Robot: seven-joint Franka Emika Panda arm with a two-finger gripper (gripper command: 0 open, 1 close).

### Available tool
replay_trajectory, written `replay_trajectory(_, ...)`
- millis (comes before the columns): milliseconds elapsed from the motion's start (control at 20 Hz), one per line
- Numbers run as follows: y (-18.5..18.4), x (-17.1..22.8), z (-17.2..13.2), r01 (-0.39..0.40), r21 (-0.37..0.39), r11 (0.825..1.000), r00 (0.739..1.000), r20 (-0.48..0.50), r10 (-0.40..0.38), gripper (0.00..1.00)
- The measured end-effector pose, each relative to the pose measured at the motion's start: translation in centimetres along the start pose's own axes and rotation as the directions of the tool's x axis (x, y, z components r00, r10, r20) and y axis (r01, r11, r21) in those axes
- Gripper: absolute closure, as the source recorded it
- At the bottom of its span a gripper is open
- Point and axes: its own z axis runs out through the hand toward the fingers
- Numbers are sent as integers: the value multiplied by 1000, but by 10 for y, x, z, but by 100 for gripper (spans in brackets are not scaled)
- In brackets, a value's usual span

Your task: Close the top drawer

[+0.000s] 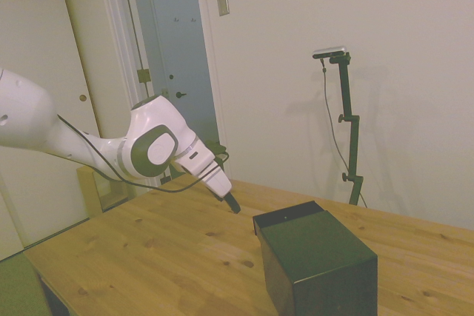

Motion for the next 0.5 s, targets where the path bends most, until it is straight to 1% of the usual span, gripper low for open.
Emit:
replay_trajectory(150,5,18,7,-53,-11,999,997,-56,52,0)
replay_trajectory(200,7,21,10,-64,-16,998,996,-61,63,100)
replay_trajectory(500,10,31,10,-88,-15,996,994,-68,86,100)
